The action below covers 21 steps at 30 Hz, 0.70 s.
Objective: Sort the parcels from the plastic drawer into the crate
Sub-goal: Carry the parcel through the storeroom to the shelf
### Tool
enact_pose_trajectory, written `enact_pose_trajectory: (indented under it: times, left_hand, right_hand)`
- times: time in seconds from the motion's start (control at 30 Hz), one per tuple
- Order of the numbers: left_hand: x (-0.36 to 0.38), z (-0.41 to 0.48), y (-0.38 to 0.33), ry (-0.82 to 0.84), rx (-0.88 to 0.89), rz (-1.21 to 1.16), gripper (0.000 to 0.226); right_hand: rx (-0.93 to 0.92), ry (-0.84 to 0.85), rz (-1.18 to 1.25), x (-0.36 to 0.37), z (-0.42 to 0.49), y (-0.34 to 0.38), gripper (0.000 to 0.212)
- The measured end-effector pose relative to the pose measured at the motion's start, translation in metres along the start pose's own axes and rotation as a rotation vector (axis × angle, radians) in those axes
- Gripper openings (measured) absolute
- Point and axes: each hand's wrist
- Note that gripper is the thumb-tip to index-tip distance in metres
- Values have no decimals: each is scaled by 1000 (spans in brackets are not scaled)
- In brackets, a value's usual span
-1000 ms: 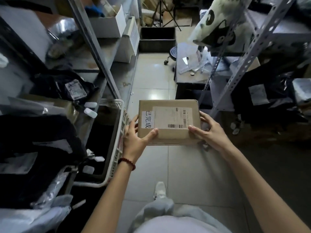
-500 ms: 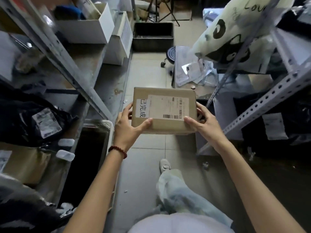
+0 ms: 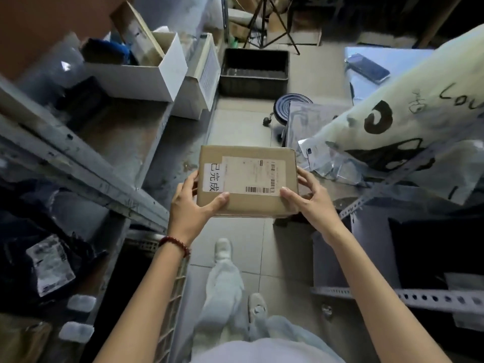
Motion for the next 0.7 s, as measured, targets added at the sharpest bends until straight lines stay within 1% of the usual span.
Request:
enact_pose_trajectory:
  times: [0.1, 0.23, 0.37, 0.53, 0.7]
  left_hand:
    - [16, 57, -5, 22, 25, 19, 81]
    - [36, 141, -10, 48, 68, -11, 81]
    - [52, 217, -23, 63, 75, -12, 82]
    - [83, 298, -45, 105, 94, -20, 81]
    - [132, 363, -59, 125, 111, -16, 80]
  right_hand:
    - [23, -29, 27, 23, 46, 9, 64]
    - [38, -59, 41, 60, 112, 29, 61]
    - [18, -109, 46, 87, 171, 55, 62]
    - [39, -166, 7, 106, 249, 77, 58]
    - [34, -238, -10, 111, 328, 86, 52]
Point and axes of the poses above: each hand's wrist, its own z-axis towards the middle knuckle, its own x-axis out of the palm, y = z × x, and after that the axes turned 15 degrees about -y, right-handed
